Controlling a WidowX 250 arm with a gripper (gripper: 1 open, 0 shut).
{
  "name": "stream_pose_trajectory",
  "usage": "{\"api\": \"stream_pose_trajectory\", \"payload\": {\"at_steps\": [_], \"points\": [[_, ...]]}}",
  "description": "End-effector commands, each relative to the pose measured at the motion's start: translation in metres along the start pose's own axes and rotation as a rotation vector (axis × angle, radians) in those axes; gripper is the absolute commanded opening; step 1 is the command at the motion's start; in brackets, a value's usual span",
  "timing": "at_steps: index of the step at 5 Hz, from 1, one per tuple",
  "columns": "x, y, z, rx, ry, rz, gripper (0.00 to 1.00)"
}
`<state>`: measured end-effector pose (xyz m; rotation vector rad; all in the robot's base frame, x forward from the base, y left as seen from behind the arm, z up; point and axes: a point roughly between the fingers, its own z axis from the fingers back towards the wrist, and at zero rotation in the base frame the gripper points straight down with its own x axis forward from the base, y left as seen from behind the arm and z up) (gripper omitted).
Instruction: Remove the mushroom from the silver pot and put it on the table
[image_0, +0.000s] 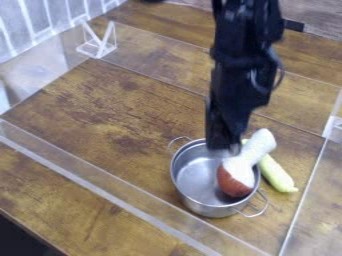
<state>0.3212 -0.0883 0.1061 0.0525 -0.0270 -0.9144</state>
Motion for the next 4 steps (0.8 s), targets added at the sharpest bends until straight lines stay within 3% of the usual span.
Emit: {"api": "stream_pose_trajectory", "payload": {"at_steps": [1,2,4], "points": [[-0.012,0.024,0.058,0.1,-0.05,0.068,0.0],[-0.017,0.021,0.057,0.108,-0.057,0.071,1.0],[0.002,-0.013,0.048,0.078,-0.085,-0.009,1.0]]}}
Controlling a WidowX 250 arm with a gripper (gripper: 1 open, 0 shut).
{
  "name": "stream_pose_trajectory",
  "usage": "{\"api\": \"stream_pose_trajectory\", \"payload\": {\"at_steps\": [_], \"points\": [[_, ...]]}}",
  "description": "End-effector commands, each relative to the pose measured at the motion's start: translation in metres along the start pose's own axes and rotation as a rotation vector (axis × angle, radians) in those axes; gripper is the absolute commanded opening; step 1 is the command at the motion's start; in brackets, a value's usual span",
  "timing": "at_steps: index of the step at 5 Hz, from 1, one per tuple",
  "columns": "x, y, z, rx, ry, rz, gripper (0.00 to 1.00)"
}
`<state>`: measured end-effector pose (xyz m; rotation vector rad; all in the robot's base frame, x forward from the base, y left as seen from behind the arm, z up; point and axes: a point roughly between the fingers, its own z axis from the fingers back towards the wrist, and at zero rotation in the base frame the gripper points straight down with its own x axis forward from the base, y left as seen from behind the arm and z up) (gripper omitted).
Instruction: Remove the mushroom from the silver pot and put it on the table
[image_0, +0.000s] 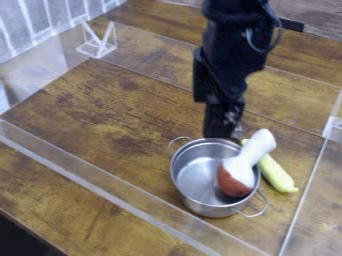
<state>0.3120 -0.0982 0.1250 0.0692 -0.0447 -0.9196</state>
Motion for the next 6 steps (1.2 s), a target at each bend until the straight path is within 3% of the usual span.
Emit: {"api": "stream_pose_trajectory", "payload": {"at_steps": [1,2,3,5,6], "points": [[0.0,-0.012,0.011,0.041,-0.083,-0.006,1.0],[-0.004,-0.018,-0.004,0.03,-0.09,0.006,1.0],[0.002,-0.016,-0.021,0.029,-0.085,0.052,1.0],[-0.016,-0.004,-0.057,0.023,-0.056,0.183,1.0],[-0.004,0.003,-0.074,0.02,-0.042,0.282,1.0]]}}
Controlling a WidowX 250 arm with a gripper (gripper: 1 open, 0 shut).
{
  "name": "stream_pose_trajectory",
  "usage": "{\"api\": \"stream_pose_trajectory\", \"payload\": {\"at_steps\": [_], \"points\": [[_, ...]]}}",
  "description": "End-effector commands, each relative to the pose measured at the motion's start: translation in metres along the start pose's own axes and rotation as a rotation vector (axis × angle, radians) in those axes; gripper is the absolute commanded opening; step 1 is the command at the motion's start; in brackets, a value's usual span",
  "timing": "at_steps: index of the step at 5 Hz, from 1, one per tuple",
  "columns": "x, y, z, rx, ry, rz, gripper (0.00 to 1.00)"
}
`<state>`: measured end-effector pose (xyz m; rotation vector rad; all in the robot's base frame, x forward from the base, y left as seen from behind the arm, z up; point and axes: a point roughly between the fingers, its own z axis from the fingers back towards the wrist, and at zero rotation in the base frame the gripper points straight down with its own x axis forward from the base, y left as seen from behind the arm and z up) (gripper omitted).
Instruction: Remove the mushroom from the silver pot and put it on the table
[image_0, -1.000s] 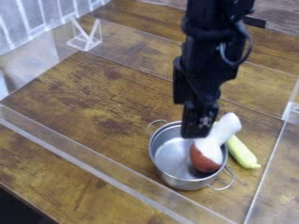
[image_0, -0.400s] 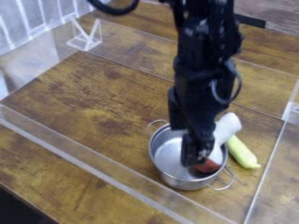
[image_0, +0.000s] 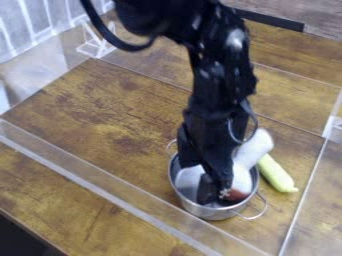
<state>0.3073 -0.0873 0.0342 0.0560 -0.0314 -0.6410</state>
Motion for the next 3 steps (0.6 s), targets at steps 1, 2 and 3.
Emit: {"api": "stream_pose_trajectory", "payload": {"at_steps": [1,2,3], "points": [[0.024,0.006,0.01,0.026,-0.051,0.079,1.0],[0.036,0.009,0.01,0.043,-0.046,0.161,0.0],[0.036,0.006,0.017,0.056,-0.059,0.142,1.0]]}}
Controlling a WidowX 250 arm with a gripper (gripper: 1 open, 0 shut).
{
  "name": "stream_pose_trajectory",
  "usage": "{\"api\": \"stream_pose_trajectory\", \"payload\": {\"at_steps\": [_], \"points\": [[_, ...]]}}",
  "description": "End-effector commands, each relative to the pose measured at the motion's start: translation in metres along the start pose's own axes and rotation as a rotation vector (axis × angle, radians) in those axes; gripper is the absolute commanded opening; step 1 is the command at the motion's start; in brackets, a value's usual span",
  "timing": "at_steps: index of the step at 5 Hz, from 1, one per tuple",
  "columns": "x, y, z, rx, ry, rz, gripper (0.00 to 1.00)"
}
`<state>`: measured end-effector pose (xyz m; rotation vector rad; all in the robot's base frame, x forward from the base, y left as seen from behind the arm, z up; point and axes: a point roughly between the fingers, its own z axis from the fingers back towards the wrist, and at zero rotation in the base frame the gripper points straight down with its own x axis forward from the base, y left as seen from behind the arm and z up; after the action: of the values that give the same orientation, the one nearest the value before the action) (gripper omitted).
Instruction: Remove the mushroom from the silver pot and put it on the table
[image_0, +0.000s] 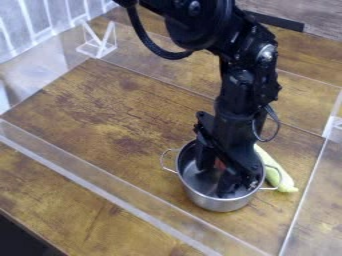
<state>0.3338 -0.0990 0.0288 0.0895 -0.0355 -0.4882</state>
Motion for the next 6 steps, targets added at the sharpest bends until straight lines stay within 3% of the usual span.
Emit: {"api": "stream_pose_trajectory", "payload": {"at_steps": [1,3,5,6], "points": [[0.004,-0.003,0.03,0.02,-0.088,-0.021,1.0],[0.005,0.0,0.041,0.025,-0.103,0.053,1.0],[0.002,0.007,0.039,0.012,-0.126,0.021,1.0],[0.007,0.002,0.05,0.01,-0.14,-0.012,1.0]]}}
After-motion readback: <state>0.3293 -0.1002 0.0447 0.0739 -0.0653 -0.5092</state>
